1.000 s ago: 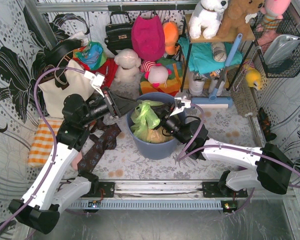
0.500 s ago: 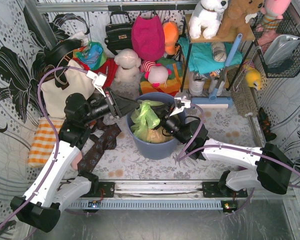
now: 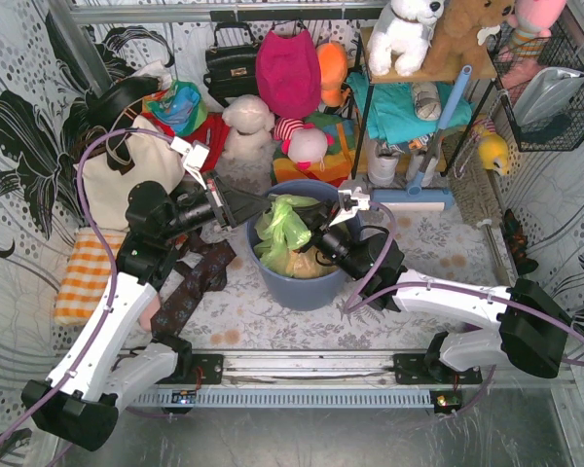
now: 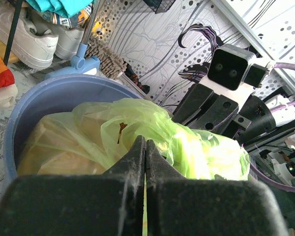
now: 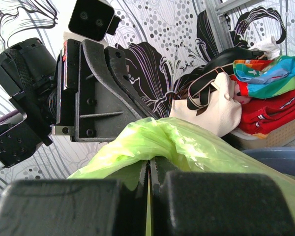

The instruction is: Tie the trash bag

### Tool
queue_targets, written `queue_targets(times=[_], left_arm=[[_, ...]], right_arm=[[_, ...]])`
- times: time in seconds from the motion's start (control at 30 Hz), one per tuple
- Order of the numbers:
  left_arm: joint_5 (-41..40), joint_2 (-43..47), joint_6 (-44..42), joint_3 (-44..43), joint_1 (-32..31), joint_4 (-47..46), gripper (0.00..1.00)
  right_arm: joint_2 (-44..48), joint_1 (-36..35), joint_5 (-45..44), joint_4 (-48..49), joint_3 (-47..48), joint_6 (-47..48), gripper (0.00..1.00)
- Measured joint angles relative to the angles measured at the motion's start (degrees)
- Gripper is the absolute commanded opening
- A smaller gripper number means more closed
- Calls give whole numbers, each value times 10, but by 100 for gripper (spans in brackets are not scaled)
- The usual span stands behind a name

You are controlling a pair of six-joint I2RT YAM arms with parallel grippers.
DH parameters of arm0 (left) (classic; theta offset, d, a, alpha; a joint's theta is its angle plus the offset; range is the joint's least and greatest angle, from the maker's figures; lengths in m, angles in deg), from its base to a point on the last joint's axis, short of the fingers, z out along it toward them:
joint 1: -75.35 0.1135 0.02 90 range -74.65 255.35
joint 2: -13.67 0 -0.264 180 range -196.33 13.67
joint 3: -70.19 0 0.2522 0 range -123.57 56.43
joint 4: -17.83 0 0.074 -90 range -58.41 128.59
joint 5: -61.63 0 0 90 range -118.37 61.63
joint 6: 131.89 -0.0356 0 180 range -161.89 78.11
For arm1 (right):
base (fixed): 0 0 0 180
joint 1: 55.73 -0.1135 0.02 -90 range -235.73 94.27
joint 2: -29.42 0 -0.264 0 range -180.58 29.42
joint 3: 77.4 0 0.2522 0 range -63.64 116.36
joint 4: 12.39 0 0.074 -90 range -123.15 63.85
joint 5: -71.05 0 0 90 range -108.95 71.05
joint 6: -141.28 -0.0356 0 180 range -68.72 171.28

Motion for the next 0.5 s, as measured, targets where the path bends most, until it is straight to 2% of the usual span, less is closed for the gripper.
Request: queue_targets(times=[0.17, 0.5], left_arm=[[-14, 4, -1, 2, 0, 1, 0], [-37, 14, -2, 9, 0, 0, 0]], right_arm=[[0, 0, -1, 0, 0, 0, 0], [30, 0, -6, -11, -7, 0, 11]])
